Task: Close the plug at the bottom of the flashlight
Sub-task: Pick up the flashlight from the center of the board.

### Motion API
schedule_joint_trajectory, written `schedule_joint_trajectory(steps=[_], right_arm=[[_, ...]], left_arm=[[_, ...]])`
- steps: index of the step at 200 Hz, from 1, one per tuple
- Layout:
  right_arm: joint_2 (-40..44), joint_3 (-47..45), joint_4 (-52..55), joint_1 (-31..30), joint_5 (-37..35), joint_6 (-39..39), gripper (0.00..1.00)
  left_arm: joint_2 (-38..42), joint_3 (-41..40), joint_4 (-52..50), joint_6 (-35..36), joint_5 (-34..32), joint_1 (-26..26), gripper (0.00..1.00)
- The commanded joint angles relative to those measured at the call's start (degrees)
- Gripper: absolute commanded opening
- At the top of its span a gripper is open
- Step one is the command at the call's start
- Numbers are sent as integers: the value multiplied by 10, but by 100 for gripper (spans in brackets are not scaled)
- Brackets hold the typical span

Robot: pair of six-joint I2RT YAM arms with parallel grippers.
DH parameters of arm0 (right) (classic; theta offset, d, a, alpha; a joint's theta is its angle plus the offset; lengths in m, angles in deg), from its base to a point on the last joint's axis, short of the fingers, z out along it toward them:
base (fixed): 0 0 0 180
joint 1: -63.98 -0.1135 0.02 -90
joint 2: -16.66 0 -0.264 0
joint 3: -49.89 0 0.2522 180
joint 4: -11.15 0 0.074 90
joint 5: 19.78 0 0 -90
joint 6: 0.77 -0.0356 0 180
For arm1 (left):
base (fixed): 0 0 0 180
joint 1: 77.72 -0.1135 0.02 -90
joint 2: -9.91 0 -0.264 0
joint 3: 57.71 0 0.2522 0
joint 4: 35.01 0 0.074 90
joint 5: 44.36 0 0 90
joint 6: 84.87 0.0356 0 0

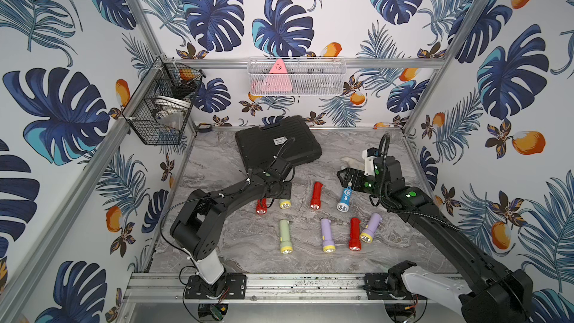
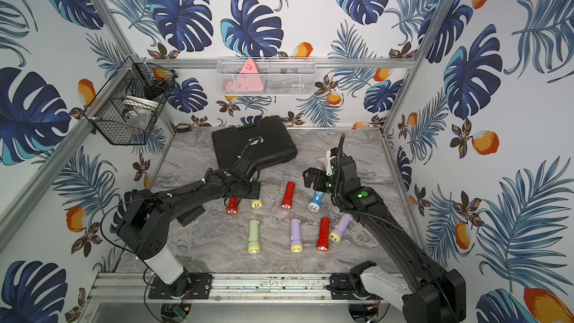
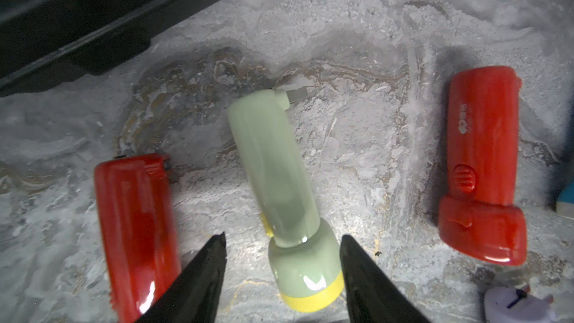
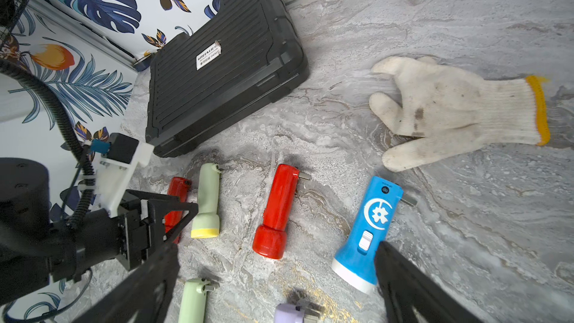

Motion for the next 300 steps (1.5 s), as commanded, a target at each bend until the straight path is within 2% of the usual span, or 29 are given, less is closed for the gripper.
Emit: schedule_joint_trajectory(steps=[1, 101, 157, 178, 215, 239, 274, 300], right_arm=[[9, -3, -10, 0, 6, 2, 100], [20, -12, 7, 0, -1, 16, 100], [16, 2, 20, 0, -10, 24, 100], [13, 5, 20, 0, -8, 22, 100], [8, 20, 27, 0, -6, 24, 100], [2, 33, 33, 0, -11, 26, 100], [-9, 47, 33, 0, -25, 28, 100], [-19, 60, 32, 0, -36, 31, 100]], left_arm=[[-17, 11, 1, -12, -17, 7, 63], [-86, 23, 14, -10, -31, 11, 61], [-113, 17, 29, -13, -21, 14, 53], [-119, 16, 28, -10, -20, 14, 47], [-118, 24, 32, 0, -16, 13, 24], [-104, 37, 31, 10, -8, 13, 14], [-51, 53, 43, 32, 20, 13, 4], [12, 35, 99, 64, 50, 13, 0]])
